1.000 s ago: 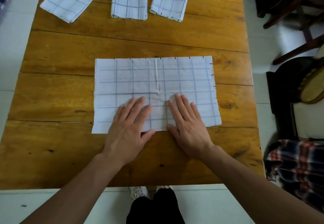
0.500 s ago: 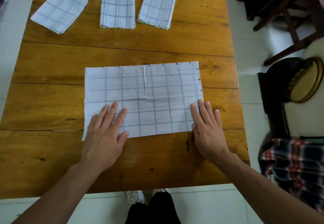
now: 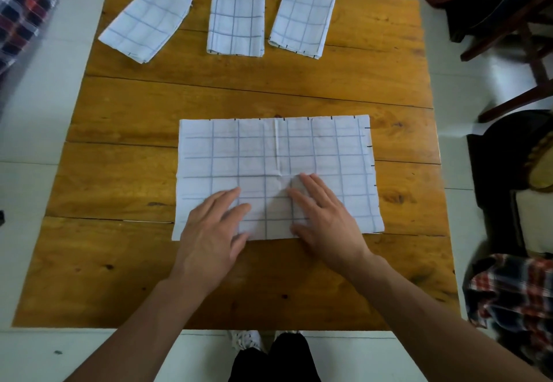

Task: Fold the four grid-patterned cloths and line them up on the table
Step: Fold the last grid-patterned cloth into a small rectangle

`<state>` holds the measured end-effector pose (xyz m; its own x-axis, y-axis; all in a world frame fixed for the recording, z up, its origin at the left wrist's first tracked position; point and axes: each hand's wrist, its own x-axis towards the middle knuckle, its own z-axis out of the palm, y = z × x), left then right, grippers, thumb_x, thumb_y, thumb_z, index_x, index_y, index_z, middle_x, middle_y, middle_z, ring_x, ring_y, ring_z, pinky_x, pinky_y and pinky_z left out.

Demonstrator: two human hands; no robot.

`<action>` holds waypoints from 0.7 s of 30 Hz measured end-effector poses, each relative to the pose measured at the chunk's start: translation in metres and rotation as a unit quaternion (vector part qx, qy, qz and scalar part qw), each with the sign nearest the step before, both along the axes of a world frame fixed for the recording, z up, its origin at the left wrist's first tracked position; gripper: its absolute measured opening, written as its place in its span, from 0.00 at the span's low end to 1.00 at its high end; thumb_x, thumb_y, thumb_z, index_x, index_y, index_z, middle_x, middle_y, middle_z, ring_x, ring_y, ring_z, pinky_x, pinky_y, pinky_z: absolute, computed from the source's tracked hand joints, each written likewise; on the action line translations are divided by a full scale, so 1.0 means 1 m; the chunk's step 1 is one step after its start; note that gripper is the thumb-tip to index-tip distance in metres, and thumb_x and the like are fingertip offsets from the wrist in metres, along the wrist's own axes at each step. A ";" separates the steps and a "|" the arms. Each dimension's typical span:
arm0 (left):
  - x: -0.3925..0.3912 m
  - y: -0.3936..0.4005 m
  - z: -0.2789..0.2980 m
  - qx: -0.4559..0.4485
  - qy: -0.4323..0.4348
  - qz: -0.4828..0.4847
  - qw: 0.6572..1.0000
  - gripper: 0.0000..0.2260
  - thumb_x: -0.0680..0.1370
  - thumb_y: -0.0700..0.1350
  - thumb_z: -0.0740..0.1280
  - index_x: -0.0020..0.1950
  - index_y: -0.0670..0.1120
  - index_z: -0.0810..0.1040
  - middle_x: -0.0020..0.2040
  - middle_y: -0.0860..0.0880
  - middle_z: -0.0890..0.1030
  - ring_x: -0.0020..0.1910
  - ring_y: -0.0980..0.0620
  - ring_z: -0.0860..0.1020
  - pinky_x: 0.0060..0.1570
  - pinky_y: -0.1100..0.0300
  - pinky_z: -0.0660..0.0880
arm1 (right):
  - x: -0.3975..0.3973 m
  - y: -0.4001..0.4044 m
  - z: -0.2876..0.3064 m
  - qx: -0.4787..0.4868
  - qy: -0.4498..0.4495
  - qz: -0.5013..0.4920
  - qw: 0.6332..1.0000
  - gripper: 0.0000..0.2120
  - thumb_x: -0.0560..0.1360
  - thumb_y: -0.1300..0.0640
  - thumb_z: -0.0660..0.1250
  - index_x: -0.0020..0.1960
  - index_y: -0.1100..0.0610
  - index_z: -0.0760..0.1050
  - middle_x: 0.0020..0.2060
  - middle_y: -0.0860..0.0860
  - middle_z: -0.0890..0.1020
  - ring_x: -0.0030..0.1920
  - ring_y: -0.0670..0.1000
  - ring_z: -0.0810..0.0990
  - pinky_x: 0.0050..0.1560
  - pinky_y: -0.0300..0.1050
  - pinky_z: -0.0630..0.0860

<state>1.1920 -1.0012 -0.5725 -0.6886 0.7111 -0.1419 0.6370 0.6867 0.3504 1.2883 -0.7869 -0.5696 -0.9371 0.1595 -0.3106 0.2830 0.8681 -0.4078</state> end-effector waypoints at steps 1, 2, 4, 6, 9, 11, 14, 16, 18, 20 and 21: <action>-0.001 -0.007 -0.001 0.008 -0.001 0.007 1.000 0.23 0.72 0.49 0.76 0.66 0.48 0.78 0.71 0.48 0.73 0.70 0.48 0.70 0.67 0.51 0.68 | 0.000 0.002 0.001 -0.008 0.001 -0.003 1.000 0.34 0.76 0.47 0.68 0.77 0.45 0.57 0.79 0.46 0.51 0.79 0.49 0.45 0.76 0.54 0.55; -0.001 -0.015 -0.002 0.014 0.000 0.014 1.000 0.21 0.73 0.49 0.75 0.65 0.49 0.79 0.71 0.49 0.73 0.70 0.49 0.70 0.67 0.50 0.68 | 0.000 0.004 0.002 -0.013 -0.002 -0.004 1.000 0.34 0.76 0.47 0.69 0.77 0.45 0.57 0.79 0.46 0.52 0.79 0.49 0.45 0.76 0.54 0.56; -0.004 -0.032 -0.003 0.027 -0.004 0.038 0.999 0.20 0.73 0.48 0.75 0.64 0.49 0.79 0.71 0.50 0.73 0.70 0.49 0.70 0.66 0.49 0.68 | -0.002 0.006 0.006 -0.017 -0.013 0.003 1.000 0.35 0.75 0.47 0.70 0.77 0.44 0.56 0.79 0.45 0.52 0.79 0.48 0.45 0.76 0.55 0.56; -0.007 -0.049 -0.002 0.032 -0.012 0.075 0.997 0.19 0.73 0.47 0.75 0.64 0.49 0.80 0.70 0.50 0.74 0.69 0.48 0.70 0.65 0.46 0.69 | -0.005 0.007 0.011 -0.021 -0.023 0.007 0.999 0.36 0.75 0.48 0.71 0.77 0.44 0.56 0.79 0.44 0.51 0.79 0.48 0.45 0.75 0.54 0.57; -0.013 -0.068 0.002 0.014 -0.013 0.107 0.994 0.19 0.74 0.46 0.75 0.64 0.49 0.79 0.70 0.50 0.74 0.68 0.47 0.71 0.62 0.43 0.72 | -0.010 0.010 0.018 -0.031 -0.033 0.005 0.999 0.37 0.74 0.50 0.72 0.77 0.44 0.57 0.79 0.43 0.50 0.79 0.47 0.45 0.73 0.52 0.61; -0.016 -0.077 0.005 0.002 -0.016 0.107 0.994 0.19 0.74 0.45 0.75 0.64 0.50 0.79 0.71 0.51 0.73 0.68 0.47 0.70 0.63 0.43 0.72 | -0.013 0.012 0.018 -0.026 -0.040 0.008 0.999 0.38 0.74 0.50 0.73 0.77 0.44 0.57 0.79 0.42 0.49 0.79 0.46 0.45 0.72 0.52 0.64; -0.023 -0.082 0.009 -0.025 -0.009 0.068 0.997 0.23 0.72 0.47 0.76 0.66 0.51 0.77 0.72 0.52 0.72 0.71 0.48 0.67 0.66 0.45 0.70 | -0.018 0.014 0.019 -0.018 -0.042 0.014 0.999 0.39 0.73 0.50 0.74 0.77 0.45 0.57 0.79 0.42 0.50 0.79 0.47 0.48 0.71 0.52 0.69; -0.027 -0.080 0.012 -0.038 -0.003 0.005 0.999 0.26 0.70 0.50 0.76 0.67 0.52 0.77 0.72 0.53 0.71 0.72 0.50 0.66 0.67 0.48 0.69 | -0.021 0.013 0.020 -0.008 -0.047 0.013 0.999 0.39 0.73 0.49 0.74 0.77 0.46 0.57 0.79 0.43 0.50 0.79 0.47 0.48 0.71 0.52 0.68; -0.029 -0.075 0.015 -0.053 -0.003 -0.041 0.998 0.26 0.70 0.50 0.76 0.68 0.52 0.76 0.71 0.54 0.73 0.72 0.52 0.66 0.66 0.51 0.68 | -0.022 0.005 0.021 0.000 -0.039 0.005 0.999 0.38 0.74 0.46 0.71 0.78 0.47 0.57 0.80 0.45 0.52 0.79 0.47 0.47 0.74 0.51 0.64; -0.028 -0.068 0.017 -0.069 -0.006 -0.033 0.997 0.27 0.70 0.50 0.75 0.69 0.53 0.75 0.69 0.55 0.74 0.68 0.54 0.69 0.64 0.52 0.69 | -0.023 -0.009 0.022 0.003 -0.012 0.004 1.000 0.36 0.76 0.43 0.68 0.78 0.48 0.56 0.79 0.47 0.53 0.79 0.48 0.46 0.76 0.50 0.58; -0.027 -0.064 0.018 -0.075 -0.004 -0.022 0.997 0.28 0.69 0.49 0.76 0.68 0.52 0.75 0.67 0.54 0.75 0.66 0.53 0.71 0.62 0.52 0.71 | -0.023 -0.018 0.022 0.006 -0.002 0.012 1.000 0.36 0.76 0.42 0.67 0.78 0.48 0.55 0.79 0.47 0.53 0.79 0.48 0.46 0.76 0.49 0.56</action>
